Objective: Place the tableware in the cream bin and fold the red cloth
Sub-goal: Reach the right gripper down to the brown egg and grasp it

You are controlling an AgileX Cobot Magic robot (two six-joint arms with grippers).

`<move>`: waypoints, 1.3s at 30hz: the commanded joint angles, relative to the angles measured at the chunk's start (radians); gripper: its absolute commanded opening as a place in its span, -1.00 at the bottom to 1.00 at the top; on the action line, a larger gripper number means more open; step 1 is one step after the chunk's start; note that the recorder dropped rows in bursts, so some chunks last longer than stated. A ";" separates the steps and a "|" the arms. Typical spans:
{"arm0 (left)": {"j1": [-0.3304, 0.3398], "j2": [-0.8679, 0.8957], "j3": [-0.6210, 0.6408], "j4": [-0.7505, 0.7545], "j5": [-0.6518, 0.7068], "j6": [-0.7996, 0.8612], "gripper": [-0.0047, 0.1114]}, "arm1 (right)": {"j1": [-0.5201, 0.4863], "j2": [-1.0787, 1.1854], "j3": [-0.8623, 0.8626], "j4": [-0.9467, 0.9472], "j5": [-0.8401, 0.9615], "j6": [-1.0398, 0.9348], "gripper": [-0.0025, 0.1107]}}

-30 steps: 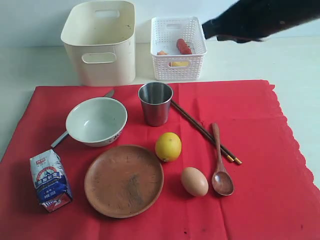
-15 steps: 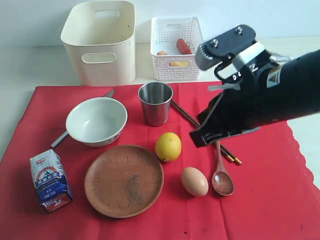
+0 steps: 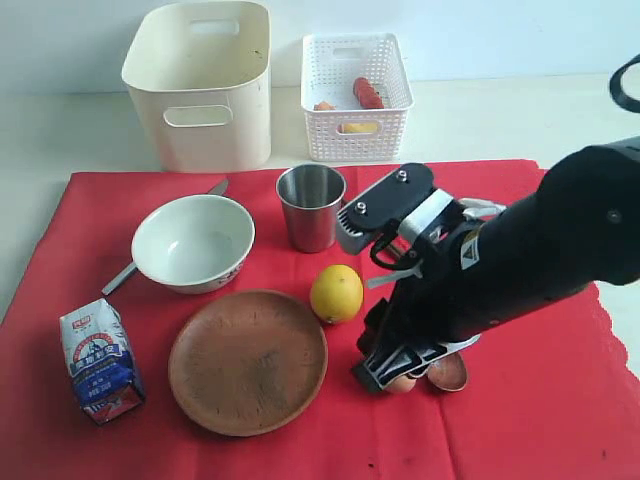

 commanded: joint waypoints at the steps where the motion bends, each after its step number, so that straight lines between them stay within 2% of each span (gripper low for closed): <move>1: 0.001 -0.007 0.000 -0.008 0.001 0.000 -0.87 | 0.003 0.063 0.004 -0.023 -0.038 -0.008 0.13; 6: 0.001 -0.007 0.000 -0.008 0.001 0.000 -0.87 | 0.003 0.128 0.004 -0.047 -0.093 -0.010 0.23; 15: 0.001 -0.007 0.000 -0.008 0.001 0.000 -0.87 | 0.003 0.220 0.004 -0.047 -0.145 -0.010 0.22; 18: 0.001 -0.007 0.000 -0.008 0.001 0.000 -0.87 | 0.003 0.229 0.004 -0.047 -0.145 -0.012 0.16; 26: 0.001 -0.007 0.000 -0.008 0.001 0.000 -0.87 | 0.003 0.229 0.004 -0.047 -0.145 -0.012 -0.44; 34: 0.001 -0.007 0.000 -0.008 0.001 0.000 -0.87 | 0.003 0.229 0.004 -0.047 -0.125 -0.012 -0.92; 39: 0.001 -0.007 0.000 -0.008 0.001 0.000 -0.87 | 0.003 0.220 0.004 -0.038 -0.125 -0.010 -0.96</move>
